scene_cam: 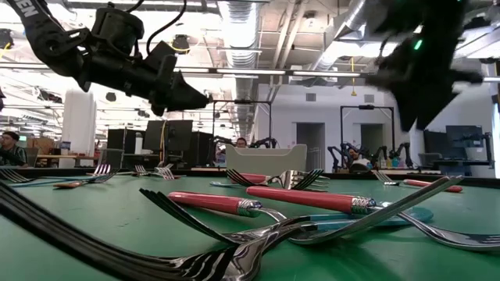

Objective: Sort silverware by color (type)
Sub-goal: Put the pink fork into the white bin, then put the orange fork into the black bin

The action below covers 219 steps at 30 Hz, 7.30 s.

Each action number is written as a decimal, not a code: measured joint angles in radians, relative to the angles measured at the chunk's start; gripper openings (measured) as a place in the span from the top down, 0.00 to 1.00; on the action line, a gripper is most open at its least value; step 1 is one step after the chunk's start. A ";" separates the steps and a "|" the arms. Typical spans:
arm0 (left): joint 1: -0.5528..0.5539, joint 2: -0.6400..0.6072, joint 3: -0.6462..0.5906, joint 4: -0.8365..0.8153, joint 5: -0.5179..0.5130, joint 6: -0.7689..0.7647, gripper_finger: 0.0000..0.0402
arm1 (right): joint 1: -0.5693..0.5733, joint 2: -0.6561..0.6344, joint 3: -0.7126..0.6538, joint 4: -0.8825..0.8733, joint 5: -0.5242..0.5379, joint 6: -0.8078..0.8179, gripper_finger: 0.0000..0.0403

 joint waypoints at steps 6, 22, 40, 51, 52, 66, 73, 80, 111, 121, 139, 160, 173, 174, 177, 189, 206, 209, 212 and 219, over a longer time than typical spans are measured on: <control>-0.028 0.000 0.000 -0.062 -0.007 0.020 0.71 | -0.169 0.000 -0.120 0.190 -0.069 -0.190 0.57; -0.035 0.000 0.000 -0.114 -0.018 0.021 0.71 | -0.240 -0.003 -0.348 0.545 -0.168 -0.261 0.66; -0.035 0.001 -0.001 0.063 0.126 0.041 0.71 | -0.104 0.000 -0.367 1.077 0.049 -0.392 0.88; -0.040 0.099 0.074 0.223 0.125 -0.055 0.59 | -0.052 0.001 -0.365 1.571 0.280 -1.004 0.87; -0.043 0.131 0.110 0.221 0.123 -0.076 0.56 | -0.055 0.001 -0.365 1.595 0.280 -1.042 0.87; -0.062 0.421 0.539 0.041 0.118 -0.062 0.40 | -0.061 0.000 -0.365 1.661 0.280 -1.177 0.87; -0.062 0.495 0.685 -0.119 0.114 -0.010 0.40 | -0.062 0.000 -0.365 1.659 0.282 -1.180 0.87; -0.060 0.499 0.715 -0.180 -0.022 0.012 0.50 | -0.058 0.000 -0.365 1.656 0.283 -1.191 0.87; 0.190 0.490 0.708 -0.181 -0.113 -0.256 1.00 | -0.075 0.000 -0.363 1.620 0.282 -0.932 0.46; 0.182 0.609 0.709 -0.135 -0.240 -0.248 1.00 | -0.078 0.000 -0.363 1.621 0.281 -0.937 0.47; 0.157 0.542 0.712 -0.390 -0.248 -0.116 0.62 | -0.113 0.000 -0.364 1.593 0.228 -0.941 0.44; -0.167 -0.041 0.242 -0.436 -0.281 -0.025 0.57 | -0.132 0.000 -0.301 1.481 -0.369 -1.056 0.54; -0.201 -0.330 0.120 -0.616 -0.417 -0.112 0.57 | -0.139 0.088 -0.121 1.444 -0.293 -1.019 0.55; -0.201 -0.347 0.120 -0.637 -0.421 -0.119 0.57 | -0.144 0.121 -0.087 1.463 -0.292 -1.019 0.55; -0.200 -0.400 0.121 -0.712 -0.437 -0.146 0.57 | -0.166 0.210 -0.007 1.390 -0.292 -1.020 0.55; -0.205 -0.532 0.122 -1.057 -0.384 -0.352 0.57 | -0.207 0.581 0.443 1.142 -0.379 -1.096 0.55; -0.444 -0.349 0.120 -1.138 -0.278 -0.518 0.57 | -0.046 0.637 0.522 0.945 -0.429 -1.080 0.60; -0.480 -0.327 0.120 -1.171 -0.212 -0.627 0.57 | -0.037 0.638 0.522 0.934 -0.424 -1.070 0.61; -0.526 -0.309 0.120 -1.247 -0.166 -0.747 0.57 | -0.030 0.638 0.522 0.934 -0.398 -1.062 0.62; -0.527 -0.307 0.121 -1.468 -0.364 -0.997 0.57 | -0.034 0.638 0.522 0.934 -0.394 -1.105 0.63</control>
